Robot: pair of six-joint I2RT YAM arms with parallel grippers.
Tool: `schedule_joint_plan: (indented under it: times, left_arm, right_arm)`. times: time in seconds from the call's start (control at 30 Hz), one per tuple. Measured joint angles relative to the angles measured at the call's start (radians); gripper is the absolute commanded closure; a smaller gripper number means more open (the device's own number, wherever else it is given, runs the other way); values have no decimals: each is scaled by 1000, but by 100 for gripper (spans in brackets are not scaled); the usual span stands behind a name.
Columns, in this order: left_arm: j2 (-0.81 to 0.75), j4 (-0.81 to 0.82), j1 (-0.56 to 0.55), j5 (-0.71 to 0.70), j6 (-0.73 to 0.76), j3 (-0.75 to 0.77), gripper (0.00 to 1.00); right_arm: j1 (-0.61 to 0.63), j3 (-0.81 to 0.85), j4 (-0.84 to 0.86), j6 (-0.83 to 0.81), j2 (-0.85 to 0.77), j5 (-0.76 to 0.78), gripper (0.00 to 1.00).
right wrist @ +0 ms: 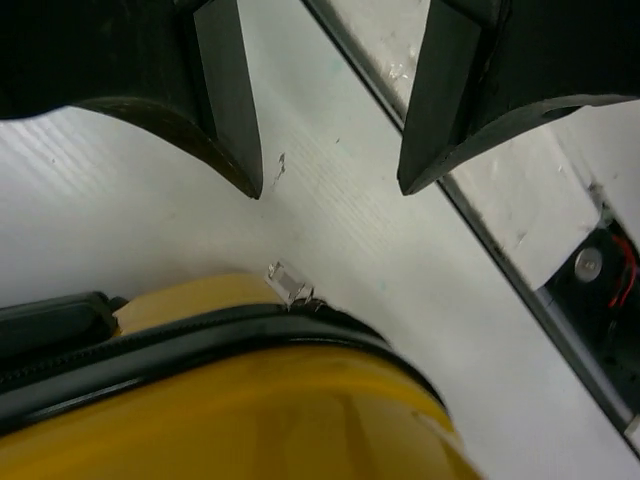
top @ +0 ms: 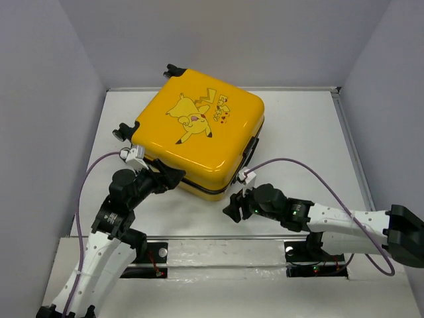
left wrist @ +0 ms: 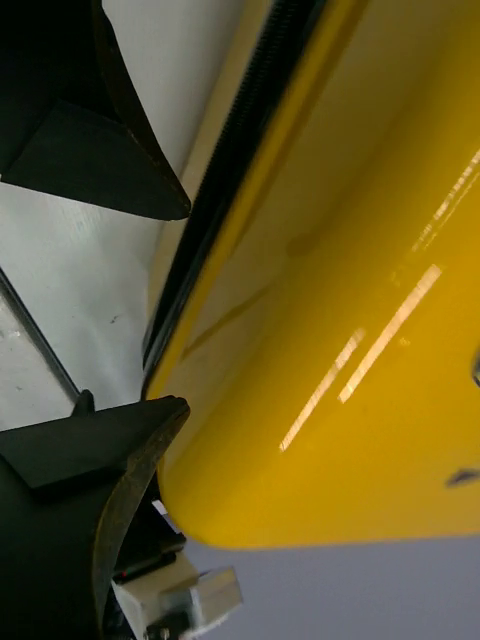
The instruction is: Pack the luggage
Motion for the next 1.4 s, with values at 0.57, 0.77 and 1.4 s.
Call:
schedule_joint_plan:
  times: [0.57, 0.77, 1.4]
  left_arm:
    - [60, 123, 0, 30, -137, -211, 46]
    - [102, 187, -24, 25, -145, -211, 53]
    - [765, 374, -495, -170, -174, 171, 61]
  right_arm:
    - [2, 52, 261, -97, 256, 242, 76]
    - [3, 49, 271, -116, 255, 254, 93]
    - [89, 254, -112, 9, 306, 481, 93]
